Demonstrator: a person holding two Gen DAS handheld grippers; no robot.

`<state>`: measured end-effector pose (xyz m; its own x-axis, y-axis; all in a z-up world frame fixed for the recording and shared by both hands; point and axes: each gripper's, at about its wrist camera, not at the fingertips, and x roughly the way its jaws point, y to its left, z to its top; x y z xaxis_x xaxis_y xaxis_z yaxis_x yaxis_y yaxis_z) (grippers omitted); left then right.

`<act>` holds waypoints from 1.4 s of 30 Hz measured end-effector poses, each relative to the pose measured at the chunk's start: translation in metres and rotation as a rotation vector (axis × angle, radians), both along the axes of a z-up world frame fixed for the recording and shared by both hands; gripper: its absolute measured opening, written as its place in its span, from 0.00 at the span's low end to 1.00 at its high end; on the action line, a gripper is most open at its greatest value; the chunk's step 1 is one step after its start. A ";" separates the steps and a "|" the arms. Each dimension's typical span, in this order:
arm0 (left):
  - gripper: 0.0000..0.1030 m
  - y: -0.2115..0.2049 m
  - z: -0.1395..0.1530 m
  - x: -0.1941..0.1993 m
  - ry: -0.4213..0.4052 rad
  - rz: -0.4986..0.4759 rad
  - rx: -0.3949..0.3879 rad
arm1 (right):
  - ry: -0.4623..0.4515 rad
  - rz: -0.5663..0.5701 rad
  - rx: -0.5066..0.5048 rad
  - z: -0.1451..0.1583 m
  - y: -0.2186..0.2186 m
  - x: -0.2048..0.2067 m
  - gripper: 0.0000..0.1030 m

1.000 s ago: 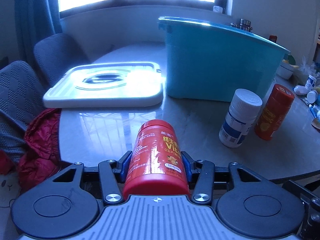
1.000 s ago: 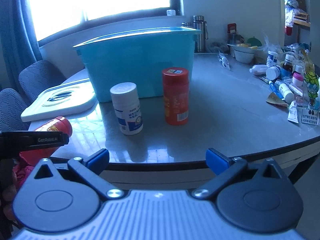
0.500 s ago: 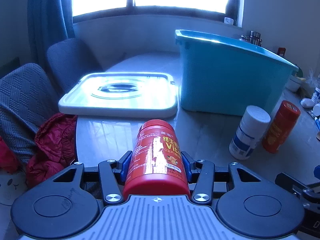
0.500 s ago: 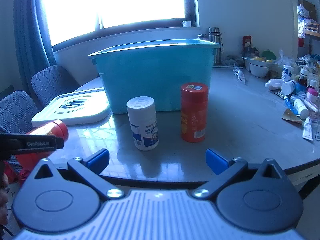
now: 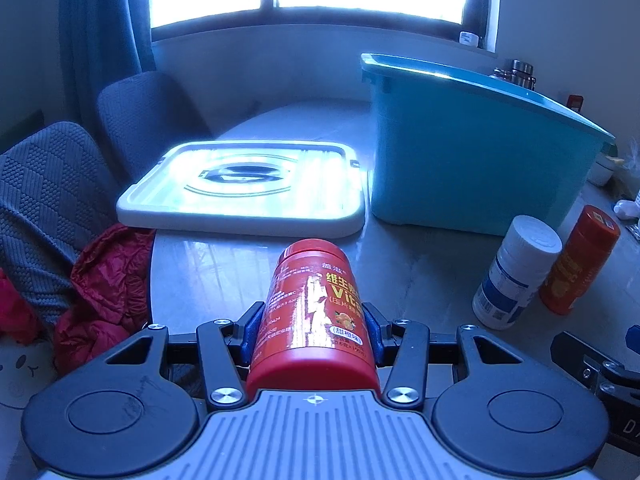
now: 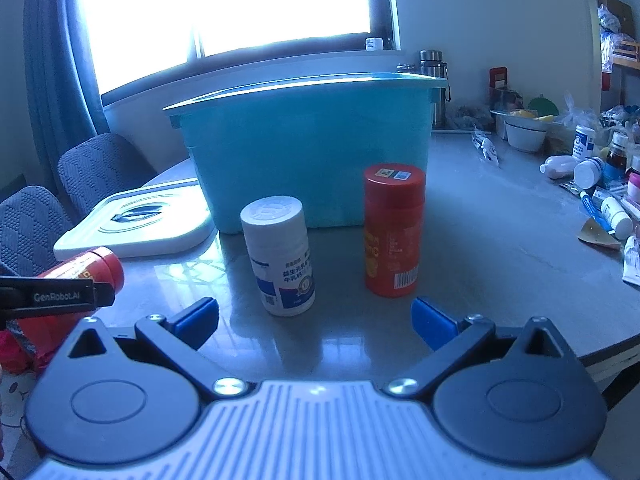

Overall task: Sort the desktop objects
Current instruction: 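Carry the red bottle with the left tool while the right tool grasps the white pill bottle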

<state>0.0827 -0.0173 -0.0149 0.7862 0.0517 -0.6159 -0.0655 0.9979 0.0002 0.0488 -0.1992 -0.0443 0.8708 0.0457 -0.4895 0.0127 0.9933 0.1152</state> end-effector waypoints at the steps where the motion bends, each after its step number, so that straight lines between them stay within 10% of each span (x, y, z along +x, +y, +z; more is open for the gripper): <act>1: 0.49 0.000 0.000 0.002 -0.002 0.001 0.002 | 0.000 0.002 0.000 -0.001 0.000 0.002 1.00; 42: 0.49 0.022 -0.025 0.069 -0.041 0.003 0.020 | -0.021 0.051 -0.025 -0.038 0.022 0.093 1.00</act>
